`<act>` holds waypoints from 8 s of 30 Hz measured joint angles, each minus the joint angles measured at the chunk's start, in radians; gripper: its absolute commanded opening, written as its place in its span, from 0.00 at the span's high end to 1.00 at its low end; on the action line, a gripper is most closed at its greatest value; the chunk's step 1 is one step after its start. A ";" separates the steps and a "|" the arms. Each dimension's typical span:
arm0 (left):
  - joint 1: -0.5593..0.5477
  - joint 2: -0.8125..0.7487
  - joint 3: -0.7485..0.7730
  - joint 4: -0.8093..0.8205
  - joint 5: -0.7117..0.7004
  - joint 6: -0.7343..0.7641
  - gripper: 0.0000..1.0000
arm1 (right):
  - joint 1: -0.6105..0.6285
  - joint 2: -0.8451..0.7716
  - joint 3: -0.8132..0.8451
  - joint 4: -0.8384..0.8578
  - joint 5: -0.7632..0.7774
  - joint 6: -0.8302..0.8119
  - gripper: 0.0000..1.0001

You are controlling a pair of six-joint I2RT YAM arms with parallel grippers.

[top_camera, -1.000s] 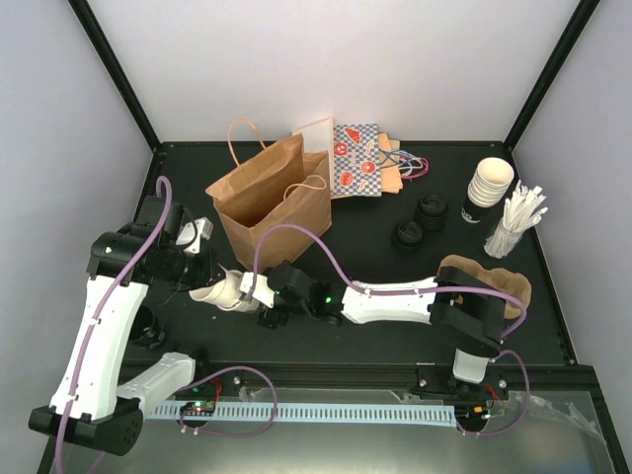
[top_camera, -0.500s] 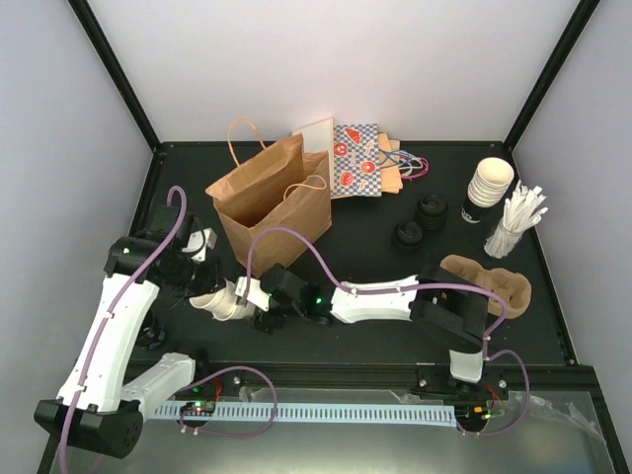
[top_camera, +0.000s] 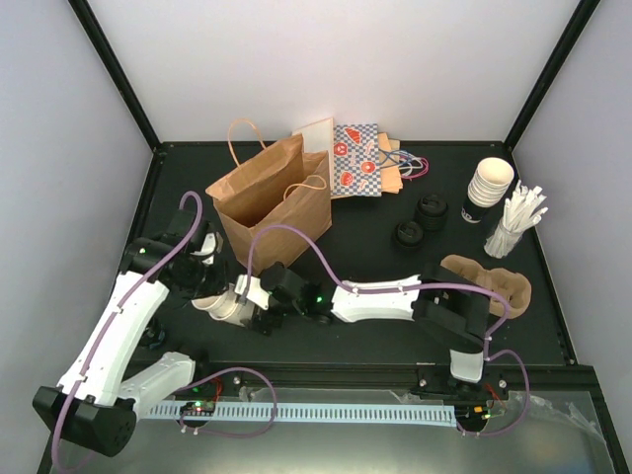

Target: Pack the takeout coffee

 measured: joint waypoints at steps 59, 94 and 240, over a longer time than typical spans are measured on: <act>0.365 0.414 0.215 0.223 -0.303 0.152 0.17 | -0.086 -0.826 -0.127 -0.727 0.440 0.338 0.00; 0.052 -0.123 -0.335 0.188 0.084 -0.019 0.98 | -0.508 -0.808 -0.106 -0.883 0.295 0.575 0.00; -0.129 -0.225 -0.456 0.607 0.179 -0.182 0.21 | -0.984 -0.150 0.102 -0.777 0.158 0.598 0.25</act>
